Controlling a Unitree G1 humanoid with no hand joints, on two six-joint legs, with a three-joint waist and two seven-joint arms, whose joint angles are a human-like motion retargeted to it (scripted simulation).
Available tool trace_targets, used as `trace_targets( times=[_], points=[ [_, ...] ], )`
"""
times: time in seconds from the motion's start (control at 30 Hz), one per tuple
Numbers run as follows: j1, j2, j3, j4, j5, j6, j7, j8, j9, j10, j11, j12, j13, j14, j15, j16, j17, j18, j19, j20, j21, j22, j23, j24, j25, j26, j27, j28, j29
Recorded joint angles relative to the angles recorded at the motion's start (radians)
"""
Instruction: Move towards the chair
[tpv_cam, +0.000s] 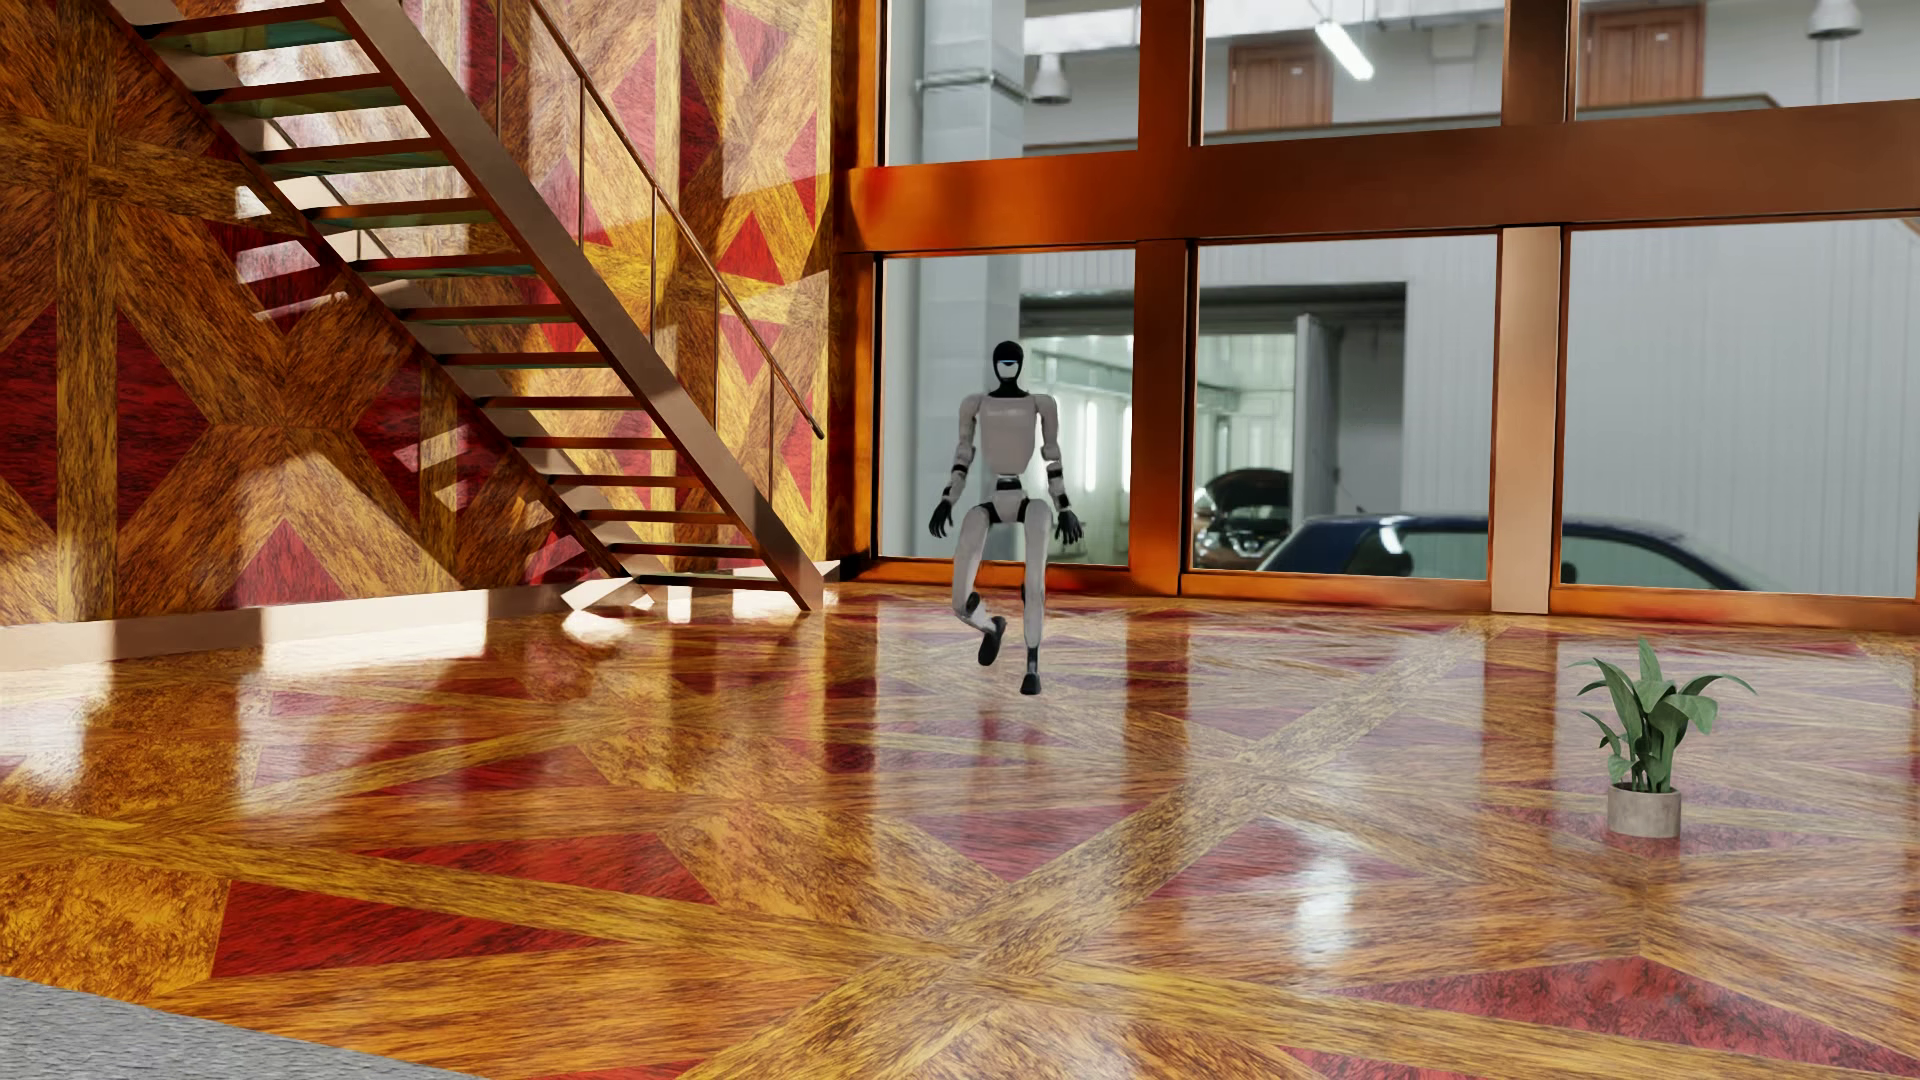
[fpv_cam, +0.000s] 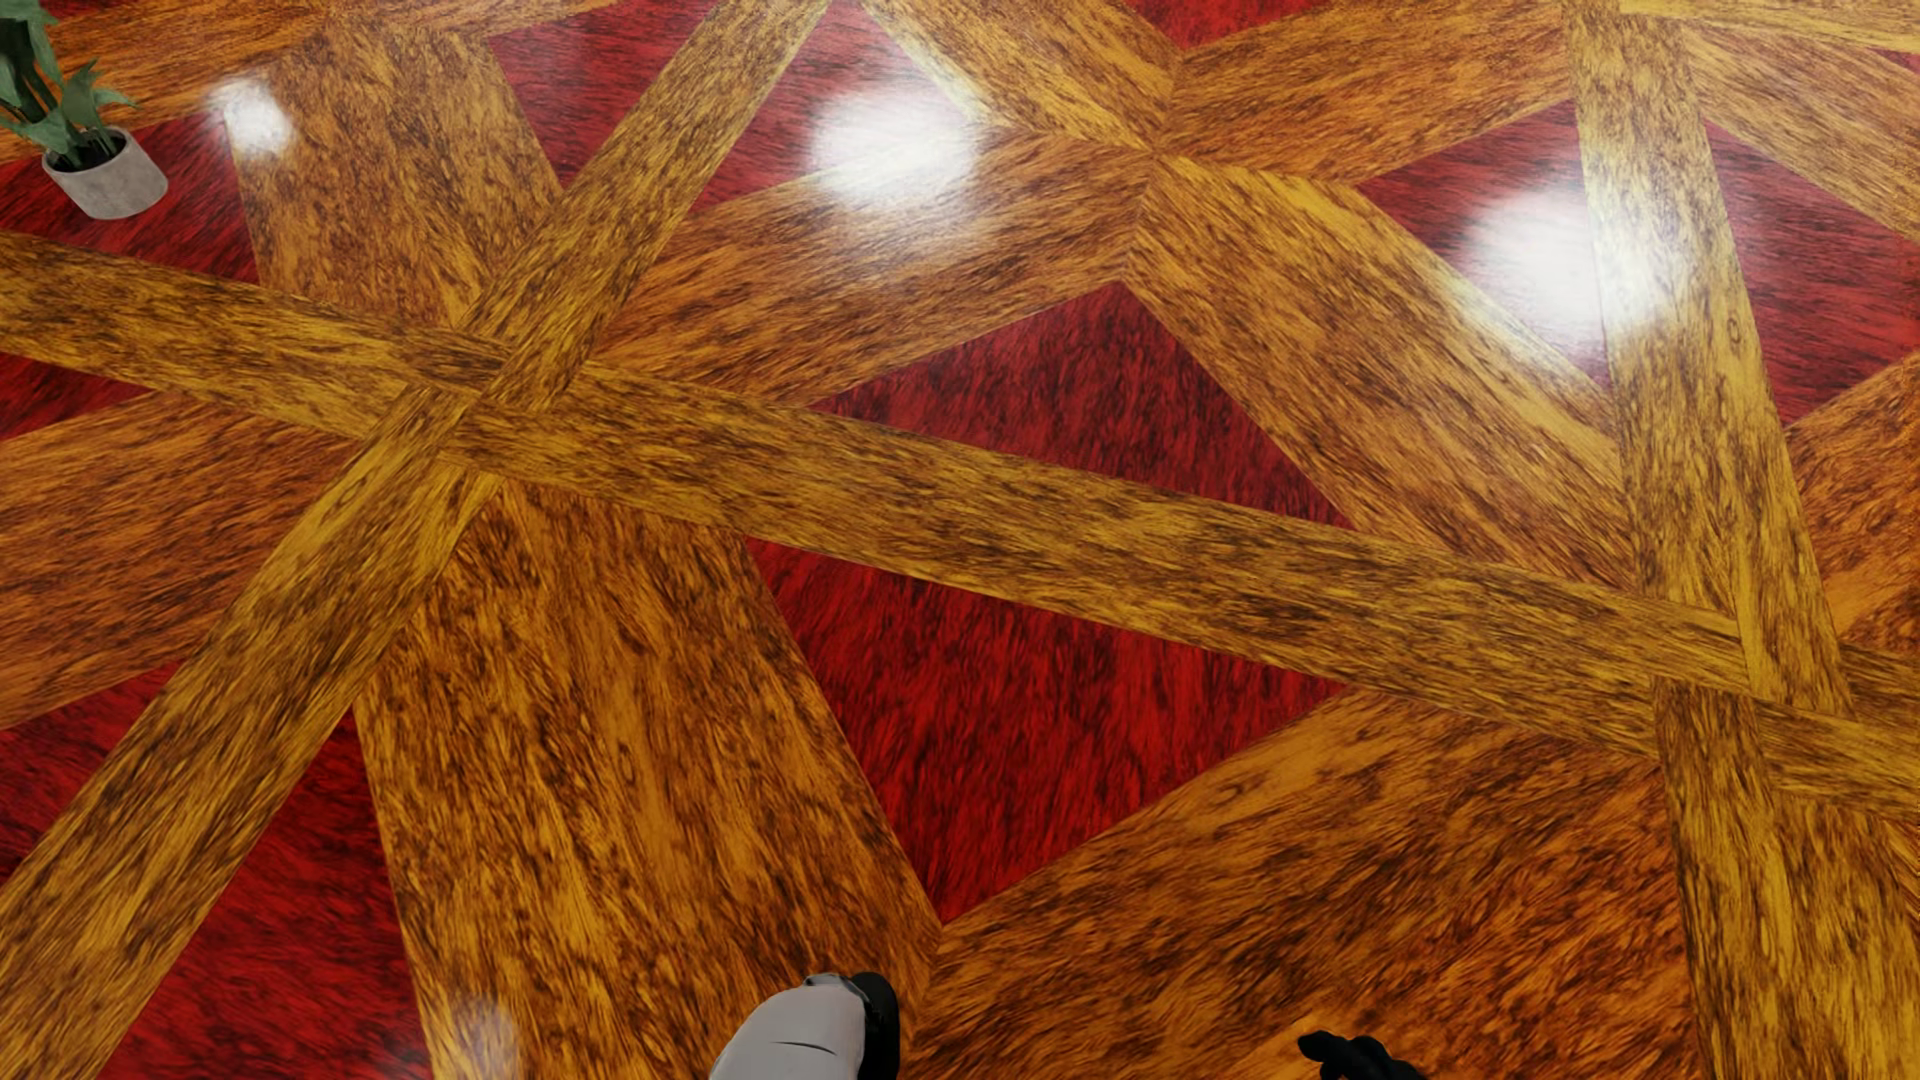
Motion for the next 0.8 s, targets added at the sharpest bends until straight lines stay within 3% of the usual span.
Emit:
trace_targets(
  times=[0.03,0.07,0.1,0.17,0.23,0.27,0.33,0.37,0.4,0.43,0.47,0.5,0.53,0.6,0.63,0.67,0.7,0.77,0.8],
  points=[
    [0.075,-0.111,-0.013,-0.02,-0.003,-0.013,0.002,0.005,-0.001,-0.046,0.078,-0.082,0.017,-0.028,-0.039,-0.011,0.013,-0.003,-0.02,-0.02,-0.004,-0.004,0.052,0.035,0.013,-0.019,-0.007,0.029,0.049],
    [0.149,-0.214,-0.029,-0.036,-0.008,-0.02,-0.002,-0.006,-0.007,-0.1,0.1,-0.16,0.043,-0.05,-0.034,-0.034,0.024,-0.007,0.017,-0.023,0.014,-0.02,0.085,0.04,0.001,-0.028,-0.028,0.075,0.095],
    [0.221,-0.312,-0.049,-0.05,0.002,-0.022,-0.006,-0.015,-0.016,-0.156,0.076,-0.241,0.084,-0.067,-0.032,-0.064,0.02,-0.011,0.018,-0.012,0.025,-0.047,0.084,0.01,-0.023,-0.039,-0.064,0.12,0.151],
    [0.347,-0.47,-0.089,-0.068,0.026,-0.02,-0.011,-0.034,-0.035,-0.236,-0.102,-0.389,0.161,-0.114,-0.051,-0.106,0.02,-0.02,0.029,-0.008,-0.022,-0.123,0.048,-0.115,-0.042,-0.092,-0.13,0.192,0.219],
    [0.456,-0.532,-0.122,-0.077,0.051,-0.02,-0.021,-0.08,-0.048,-0.267,-0.476,-0.537,0.224,-0.187,-0.039,-0.086,0.05,-0.038,0.021,-0.069,-0.112,-0.192,0.021,-0.236,-0.021,-0.153,-0.15,0.235,0.18],
    [0.508,-0.527,-0.133,-0.077,0.088,-0.02,-0.026,-0.082,-0.053,-0.276,-0.737,-0.608,0.248,-0.228,-0.035,-0.055,0.068,-0.049,0.047,-0.117,-0.147,-0.219,0.022,-0.266,-0.016,-0.172,-0.145,0.257,0.134],
    [0.609,-0.519,-0.14,-0.075,0.138,-0.018,-0.036,-0.107,-0.059,-0.274,-1.096,-0.729,0.284,-0.283,-0.093,0.009,0.105,-0.077,0.112,-0.213,-0.189,-0.243,0.052,-0.286,-0.021,-0.171,-0.118,0.269,0.054],
    [0.653,-0.527,-0.137,-0.069,0.137,-0.015,-0.033,-0.144,-0.061,-0.221,-1.067,-0.76,0.29,-0.294,-0.091,0.042,0.107,-0.088,0.134,-0.245,-0.181,-0.253,0.086,-0.283,-0.042,-0.159,-0.103,0.272,0.055],
    [0.694,-0.528,-0.136,-0.05,0.137,-0.007,-0.031,-0.17,-0.061,-0.171,-0.971,-0.765,0.285,-0.263,-0.037,0.075,0.102,-0.11,0.013,-0.266,-0.155,-0.264,0.128,-0.282,-0.075,-0.148,-0.104,0.274,0.079],
    [0.709,-0.519,-0.137,-0.027,0.137,0.005,-0.036,-0.185,-0.058,-0.068,-0.874,-0.75,0.275,-0.18,0.059,0.101,0.097,-0.116,-0.094,-0.278,-0.132,-0.275,0.168,-0.287,-0.111,-0.137,-0.111,0.276,0.12],
    [0.67,-0.52,-0.14,0.015,0.138,0.021,-0.037,-0.191,-0.052,0.128,-0.739,-0.719,0.265,-0.068,0.055,0.119,0.1,-0.122,-0.157,-0.278,-0.125,-0.283,0.196,-0.3,-0.141,-0.125,-0.118,0.29,0.151],
    [0.601,-0.501,-0.142,0.07,0.147,0.039,-0.036,-0.193,-0.048,0.368,-0.626,-0.671,0.253,0.05,-0.039,0.122,0.109,-0.149,-0.163,-0.273,-0.132,-0.276,0.207,-0.317,-0.161,-0.112,-0.122,0.304,0.166],
    [0.507,-0.452,-0.143,0.12,0.173,0.058,-0.055,-0.199,-0.044,0.576,-0.576,-0.62,0.239,0.157,-0.119,0.117,0.124,-0.113,-0.158,-0.263,-0.15,-0.25,0.201,-0.335,-0.169,-0.095,-0.123,0.31,0.16],
    [0.315,-0.304,-0.135,0.157,0.25,0.088,-0.074,-0.187,-0.042,0.796,-0.61,-0.506,0.198,0.07,-0.205,0.091,0.152,-0.057,-0.137,-0.23,-0.197,-0.15,0.156,-0.355,-0.152,-0.026,-0.127,0.292,0.096],
    [0.228,-0.225,-0.126,0.177,0.296,0.097,-0.061,-0.158,-0.045,0.814,-0.662,-0.434,0.172,0.067,-0.226,0.081,0.165,-0.071,-0.125,-0.213,-0.212,-0.096,0.127,-0.352,-0.128,0.013,-0.135,0.268,0.06],
    [0.148,-0.149,-0.116,0.192,0.338,0.103,-0.046,-0.117,-0.049,0.781,-0.715,-0.352,0.153,0.066,-0.243,0.064,0.177,-0.051,-0.114,-0.205,-0.209,-0.045,0.087,-0.346,-0.1,0.046,-0.146,0.254,0.042],
    [0.08,-0.076,-0.105,0.191,0.372,0.107,-0.039,-0.069,-0.054,0.701,-0.758,-0.265,0.121,0.056,-0.266,0.066,0.178,-0.046,-0.102,-0.203,-0.191,-0.013,0.057,-0.334,-0.068,0.051,-0.163,0.22,0.036],
    [-0.006,0.05,-0.081,0.208,0.414,0.112,-0.009,0.034,-0.065,0.408,-0.815,-0.107,0.054,0.042,-0.328,0.068,0.145,-0.013,-0.08,-0.227,-0.126,0.045,0.0,-0.286,-0.038,0.004,-0.183,0.132,0.049],
    [-0.005,0.115,-0.07,0.23,0.425,0.115,0.049,0.081,-0.069,0.179,-0.841,-0.054,0.023,0.056,-0.361,0.079,0.126,0.003,-0.071,-0.262,-0.088,0.093,-0.035,-0.231,-0.027,-0.046,-0.18,0.04,0.041]
  ],
)
